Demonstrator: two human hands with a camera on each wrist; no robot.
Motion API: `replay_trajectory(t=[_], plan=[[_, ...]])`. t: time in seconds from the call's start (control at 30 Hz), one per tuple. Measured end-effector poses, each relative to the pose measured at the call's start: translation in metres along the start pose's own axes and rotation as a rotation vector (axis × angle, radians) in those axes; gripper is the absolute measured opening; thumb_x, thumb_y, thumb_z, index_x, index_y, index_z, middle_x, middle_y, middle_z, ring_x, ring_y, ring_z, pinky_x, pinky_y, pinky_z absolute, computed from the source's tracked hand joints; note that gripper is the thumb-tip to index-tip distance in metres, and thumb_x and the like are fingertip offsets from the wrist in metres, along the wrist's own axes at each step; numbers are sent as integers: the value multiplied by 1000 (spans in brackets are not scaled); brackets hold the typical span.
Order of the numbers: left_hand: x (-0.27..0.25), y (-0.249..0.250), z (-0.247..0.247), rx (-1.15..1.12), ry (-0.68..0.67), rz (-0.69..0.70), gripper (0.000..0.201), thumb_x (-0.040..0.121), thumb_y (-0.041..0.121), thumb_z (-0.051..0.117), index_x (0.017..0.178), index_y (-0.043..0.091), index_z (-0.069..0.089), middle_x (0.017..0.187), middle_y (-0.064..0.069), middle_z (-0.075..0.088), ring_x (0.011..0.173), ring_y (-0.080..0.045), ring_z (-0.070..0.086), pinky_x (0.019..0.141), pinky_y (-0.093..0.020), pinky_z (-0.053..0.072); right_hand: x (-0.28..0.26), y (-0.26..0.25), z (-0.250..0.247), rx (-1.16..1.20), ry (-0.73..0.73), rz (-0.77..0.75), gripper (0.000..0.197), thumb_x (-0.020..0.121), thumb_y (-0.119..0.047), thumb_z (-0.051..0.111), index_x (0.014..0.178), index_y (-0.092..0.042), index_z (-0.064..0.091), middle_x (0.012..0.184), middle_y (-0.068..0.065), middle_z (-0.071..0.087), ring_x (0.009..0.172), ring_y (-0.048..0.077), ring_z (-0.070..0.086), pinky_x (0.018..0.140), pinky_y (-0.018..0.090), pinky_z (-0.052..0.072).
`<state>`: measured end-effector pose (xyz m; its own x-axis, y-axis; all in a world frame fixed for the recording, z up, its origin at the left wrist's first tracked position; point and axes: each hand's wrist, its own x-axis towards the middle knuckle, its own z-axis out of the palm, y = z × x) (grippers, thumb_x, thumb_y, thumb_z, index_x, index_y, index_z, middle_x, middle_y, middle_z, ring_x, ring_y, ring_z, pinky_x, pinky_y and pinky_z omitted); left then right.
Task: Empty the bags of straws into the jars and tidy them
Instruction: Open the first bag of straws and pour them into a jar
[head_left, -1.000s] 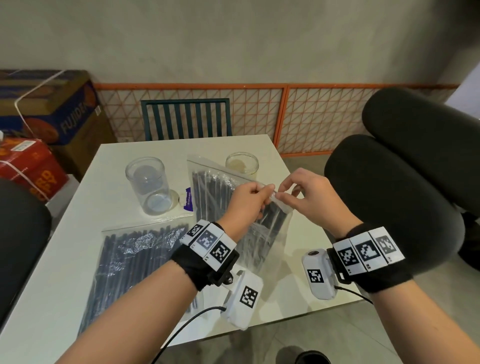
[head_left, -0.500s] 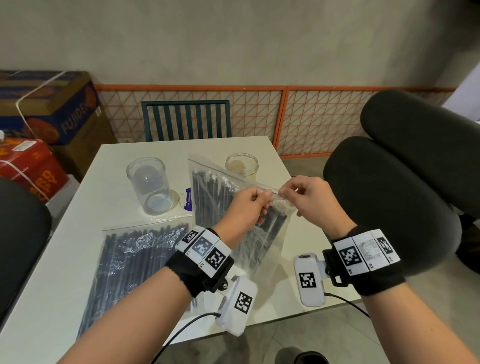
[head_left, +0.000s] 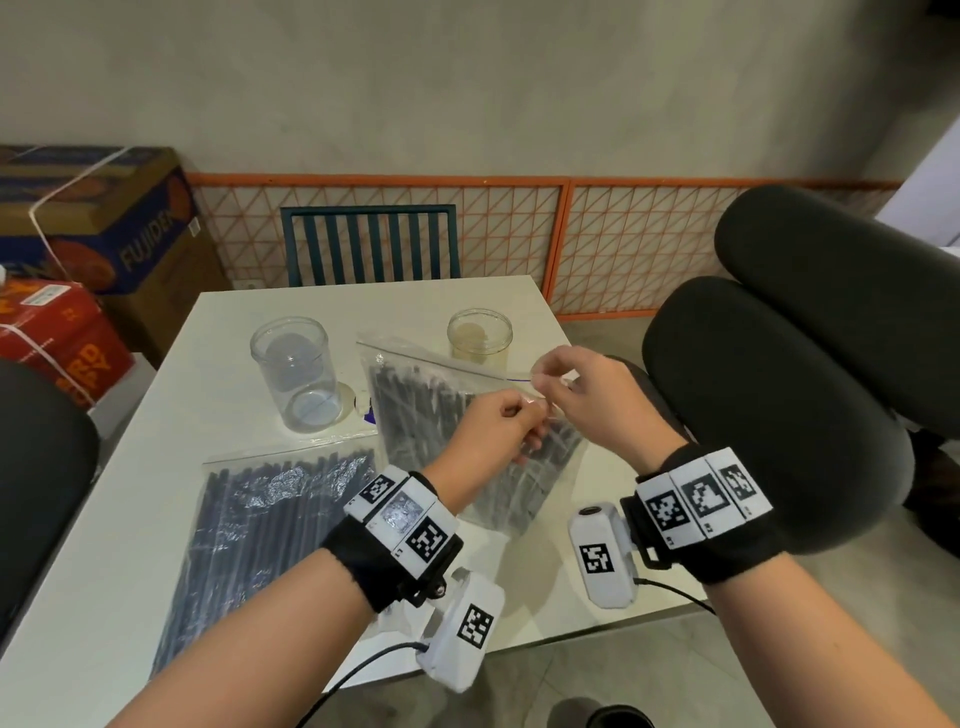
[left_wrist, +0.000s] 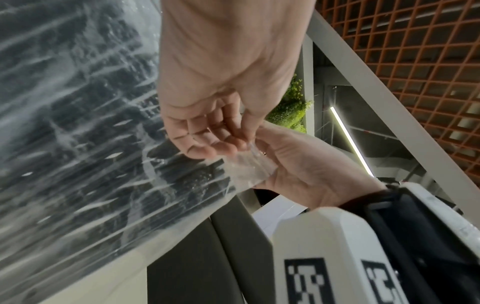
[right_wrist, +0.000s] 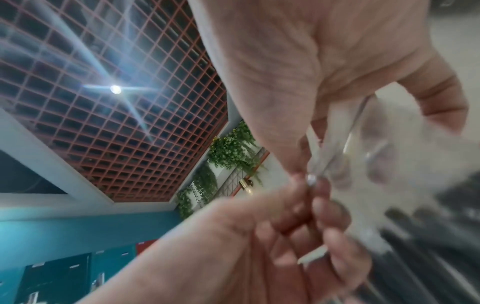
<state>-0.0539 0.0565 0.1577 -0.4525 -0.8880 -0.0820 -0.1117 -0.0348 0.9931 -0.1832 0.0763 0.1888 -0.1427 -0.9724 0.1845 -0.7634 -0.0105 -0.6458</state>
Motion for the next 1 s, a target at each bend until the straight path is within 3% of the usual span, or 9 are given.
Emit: replay_trajectory(t=[0.17,0.27,0.33,0.43,0.53,0.63,0.73,0.87,1.0], plan=[[5,9,-11,-185,120,-158,33,94,36,51,77,11,63,59,-1,60,46,-11,52,45,-22,43,0,-4,13,40,64,-28,12,89,-15,56,80,-13,64,81,2,67,75,21,58,73,30,44],[10,8,-23,-180,219,-141,31,97,31,46,75,12,58,58,2,54,42,-5,48,41,-18,41,2,-3,16,59,80,-35,13,89,-13,55,80,-12,64,80,3,67,75,21,58,73,32,46],[8,8,-24,-163,216,-131,30,98,28,45,73,14,58,57,3,52,42,-4,47,41,-18,41,9,1,16,77,115,15,14,90,-12,54,80,-13,64,75,-1,64,71,18,57,69,31,48],[0,6,-20,-209,153,-174,31,98,23,45,71,13,57,57,2,50,40,-4,45,40,-17,38,23,10,16,118,204,125,17,91,-12,52,77,-15,61,66,-5,58,72,23,59,75,41,53],[-4,2,-21,-209,94,-202,30,98,23,46,73,12,59,54,3,51,40,-4,45,41,-17,39,29,10,18,5,238,139,15,92,-20,53,80,-24,63,73,-7,62,82,22,61,84,45,49],[0,4,-28,-197,102,-179,29,97,25,48,74,14,62,56,4,52,44,-6,47,45,-19,40,23,-3,26,-165,149,9,17,91,-35,55,101,-29,67,94,-10,67,100,17,58,100,51,33],[6,7,-33,-226,192,-189,35,96,28,47,71,11,65,52,2,52,43,-9,45,43,-20,36,18,-17,34,-234,87,-82,17,90,-37,54,100,-31,67,103,-9,67,105,17,53,104,57,17],[15,6,-47,-215,388,-139,30,96,28,47,73,12,59,51,2,49,39,-8,43,39,-20,33,22,-20,39,-251,82,-105,12,91,-35,54,93,-30,65,99,-9,67,101,18,54,104,58,17],[18,5,-57,-175,411,-118,27,97,15,46,71,14,52,59,0,48,42,-8,43,37,-19,35,28,-17,39,-222,121,-82,14,93,-31,52,93,-28,65,95,-9,67,95,19,57,103,55,21]])
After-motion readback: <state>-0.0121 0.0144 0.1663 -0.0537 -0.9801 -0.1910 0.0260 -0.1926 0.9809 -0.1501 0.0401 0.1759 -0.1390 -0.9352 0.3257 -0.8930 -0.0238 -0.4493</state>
